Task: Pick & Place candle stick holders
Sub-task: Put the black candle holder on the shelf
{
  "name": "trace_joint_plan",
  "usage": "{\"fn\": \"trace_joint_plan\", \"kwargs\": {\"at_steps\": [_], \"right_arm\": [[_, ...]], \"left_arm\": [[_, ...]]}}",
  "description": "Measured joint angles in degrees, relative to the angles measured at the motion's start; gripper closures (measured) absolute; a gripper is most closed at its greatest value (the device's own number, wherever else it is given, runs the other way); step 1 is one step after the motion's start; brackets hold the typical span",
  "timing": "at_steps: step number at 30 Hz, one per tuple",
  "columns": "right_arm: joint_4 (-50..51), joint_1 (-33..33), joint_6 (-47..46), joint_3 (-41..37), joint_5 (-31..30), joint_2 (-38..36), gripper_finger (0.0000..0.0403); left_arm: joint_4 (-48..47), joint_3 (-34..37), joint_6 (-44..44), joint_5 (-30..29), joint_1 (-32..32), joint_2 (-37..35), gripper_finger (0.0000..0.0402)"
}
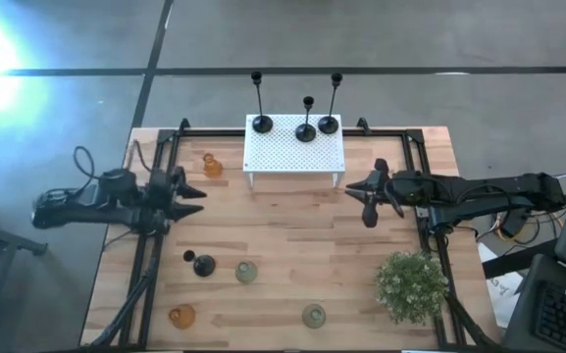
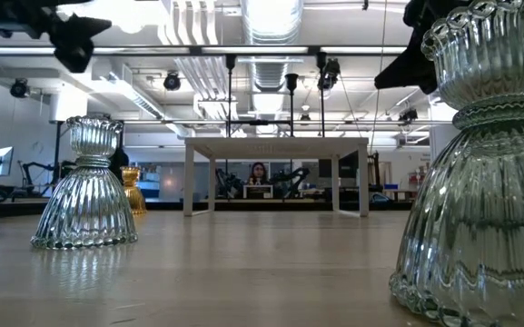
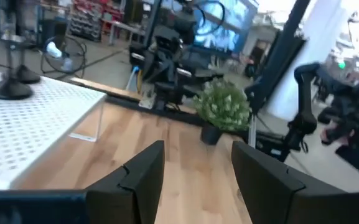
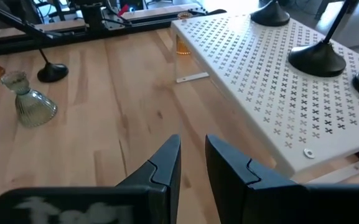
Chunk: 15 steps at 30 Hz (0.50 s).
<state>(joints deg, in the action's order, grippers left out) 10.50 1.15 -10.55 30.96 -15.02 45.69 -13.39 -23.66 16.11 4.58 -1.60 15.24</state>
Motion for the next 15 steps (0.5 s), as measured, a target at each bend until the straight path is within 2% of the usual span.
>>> {"fn": "trace_joint_plan", "kwargs": {"at_steps": [4,7,11,15], "right_arm": [[-0.01,-0.02,-1.91,-0.01,0.29,0.31,0.0335],[-0.06,-0.02,-3.46,0.00,2.04,-0.16,0.0335],[-0.11,-0.04,-4.50,-0.02,4.58,-0.96,0.0335],[-0.05,-0.04,-4.34,-0.01,4.64,-1.13,0.0335]], "left_arm": [[4.60,-0.93,-3.75,-7.41,8.73,7.51,0.0210],[3.28,-4.21,-8.30,-18.47,18.34,12.42,0.0210],[-8.19,-11.24,-7.95,-41.52,34.47,15.34,0.0210],[-23.87,-18.34,5.21,-64.64,53.38,16.84,0.0210]]}}
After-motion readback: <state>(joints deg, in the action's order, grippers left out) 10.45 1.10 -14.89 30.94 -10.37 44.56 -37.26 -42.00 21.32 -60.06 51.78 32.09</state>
